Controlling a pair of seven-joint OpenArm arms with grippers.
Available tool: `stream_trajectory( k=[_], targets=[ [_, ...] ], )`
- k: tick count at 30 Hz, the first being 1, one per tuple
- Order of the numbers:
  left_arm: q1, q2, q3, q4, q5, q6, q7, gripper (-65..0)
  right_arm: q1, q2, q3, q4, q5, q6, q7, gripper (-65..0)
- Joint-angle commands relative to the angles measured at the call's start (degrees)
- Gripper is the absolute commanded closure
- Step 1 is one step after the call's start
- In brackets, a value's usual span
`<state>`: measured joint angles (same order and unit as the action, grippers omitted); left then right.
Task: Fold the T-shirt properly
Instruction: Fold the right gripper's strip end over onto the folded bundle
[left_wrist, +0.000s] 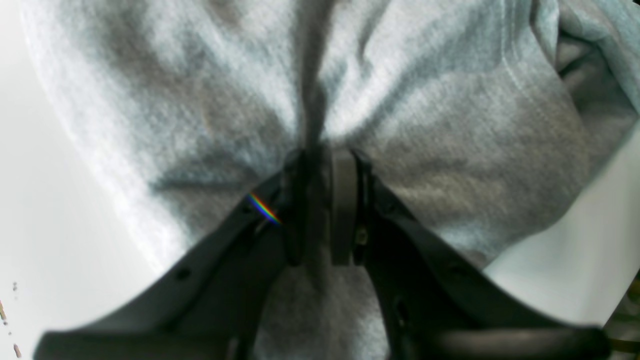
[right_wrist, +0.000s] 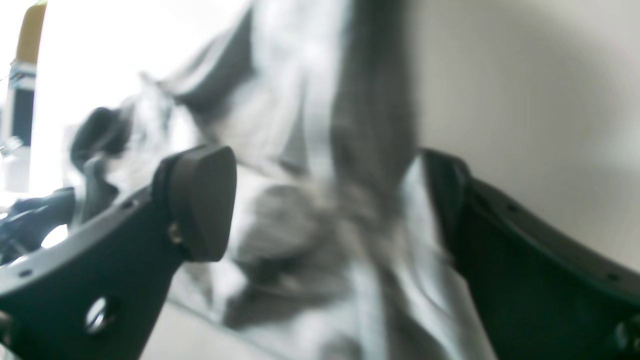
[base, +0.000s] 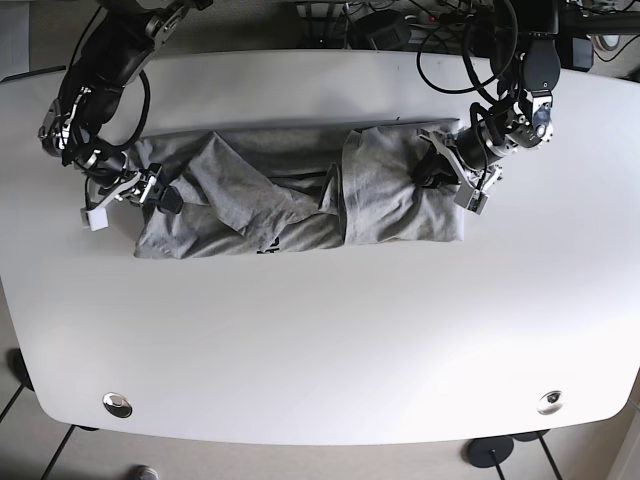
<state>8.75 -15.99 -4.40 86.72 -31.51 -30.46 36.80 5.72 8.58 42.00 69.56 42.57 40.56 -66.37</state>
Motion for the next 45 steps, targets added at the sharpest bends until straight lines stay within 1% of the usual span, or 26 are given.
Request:
stream_trajectory(
  k=[1,3,4,5,6,7,8,9,10,11,13,16,18,20,24,25,27,29,30,31,32,33,34,36,41,45],
  targets=[
    [-0.4,-0.6,-0.4,0.9,0.1,0.2,0.0,-6.3,-0.7,-0.5,-1.4,0.4,-3.0,-0.56,-2.9,-51.0],
    [-0.4,-0.6,-0.4,0.8,0.1,0.3,0.0,-6.3,-0.7,-1.2,-2.3,0.4,-3.3,-0.56,-2.8,-50.6],
    [-0.4,-0.6,-0.4,0.8,0.1,0.3,0.0,-6.3,-0.7,-1.2,-2.3,0.4,-3.3,-0.56,-2.4,-48.7],
    [-0.4,-0.6,-0.4,0.7,0.1,0.3,0.0,-6.3,-0.7,-1.2,-2.5,0.4,-3.3,-0.56,-1.5,-43.4],
    [-0.4,-0.6,-0.4,0.7,0.1,0.3,0.0,-6.3,-0.7,-1.0,-2.5,0.4,-3.3,-0.56,-0.6,-35.4],
    [-0.4,-0.6,-0.4,0.6,0.1,0.3,0.0,-6.3,-0.8,-0.9,-2.6,0.4,-3.3,-0.56,0.7,-19.3],
    [-0.4,-0.6,-0.4,0.5,0.1,0.3,0.0,-6.3,-0.8,-0.8,-2.6,0.4,-3.4,-0.56,1.2,-8.9],
    [-0.4,-0.5,-0.4,0.5,0.1,0.3,0.0,-6.3,-0.7,-0.4,-2.7,0.4,-3.4,-0.56,1.3,-1.1],
    [-0.4,-0.5,-0.4,0.5,0.1,0.3,0.0,-6.4,-0.7,0.4,-2.7,1.3,-3.3,-0.56,1.3,-3.8],
    [-0.4,-0.4,-0.4,0.5,0.1,0.3,0.0,-6.4,-0.9,0.5,-2.6,3.4,-3.4,-0.56,1.4,-2.1],
    [-0.4,-0.3,-0.2,0.4,0.2,0.3,0.0,-6.5,-2.0,0.4,-2.6,11.1,-3.3,-0.56,0.9,-1.6],
    [-0.4,0.2,0.0,0.4,0.2,0.3,0.0,-6.5,-4.6,0.3,-2.6,23.1,-2.8,-3.59,-0.9,-1.6],
    [-0.4,0.8,0.0,0.4,0.2,0.3,0.1,-6.5,-6.0,0.3,-4.9,30.1,-2.8,-4.38,-2.2,-1.6],
    [-0.4,0.9,0.0,0.4,0.2,0.3,0.1,-6.7,-7.3,0.3,-7.6,36.6,-2.8,-4.47,-3.0,-1.6],
    [-1.9,2.9,0.4,0.4,0.3,0.3,0.1,-6.7,-8.0,-3.2,-9.6,44.5,-2.8,-4.47,-7.7,-1.6],
    [-2.1,3.3,0.4,0.0,0.3,0.3,0.1,-6.7,-7.8,-4.8,-10.6,45.6,-2.7,-4.47,-9.5,-1.6],
    [-2.4,3.3,0.4,-1.0,0.3,0.3,0.1,-6.7,-7.7,-6.4,-12.8,45.7,-0.1,-4.47,-10.2,-1.6],
    [-2.5,3.4,0.4,-2.4,0.2,0.3,0.1,-6.7,-8.0,-7.1,-15.2,45.6,5.8,-4.56,-10.3,-1.6],
    [-2.5,3.4,0.4,-2.8,0.2,0.3,0.1,-6.7,-8.1,-8.3,-16.4,45.5,8.1,-4.73,-10.3,-1.6],
    [-2.5,3.4,0.4,-3.2,0.2,0.3,0.1,-6.7,-8.1,-9.9,-17.1,45.5,9.5,-5.43,-10.3,-1.6],
    [-2.5,3.4,0.4,-3.2,0.2,0.3,0.1,-6.7,-8.1,-11.7,-18.2,45.4,9.9,-5.7,-10.3,-1.7],
    [-2.5,3.4,0.4,-3.2,0.2,0.3,0.1,-6.7,-8.0,-12.8,-19.2,45.2,9.8,-5.61,-10.3,-1.7],
    [-2.5,3.4,0.4,-3.2,0.2,0.3,0.1,-6.7,-7.8,-14.2,-21.6,45.1,9.6,-5.7,-10.2,-1.7],
    [-2.5,3.4,0.4,-3.2,0.2,0.3,0.1,-6.7,-7.0,-15.7,-25.1,43.0,9.5,-5.7,-9.5,-1.7],
    [-2.5,3.4,0.4,-3.2,0.2,0.3,0.1,-6.7,-5.1,-15.9,-34.2,37.1,9.3,-6.14,-2.5,-1.7],
    [-2.5,3.4,0.4,-3.2,0.2,0.3,0.1,-6.7,-2.6,-15.9,-39.0,33.4,6.7,-7.28,-0.5,-1.7]
  ],
)
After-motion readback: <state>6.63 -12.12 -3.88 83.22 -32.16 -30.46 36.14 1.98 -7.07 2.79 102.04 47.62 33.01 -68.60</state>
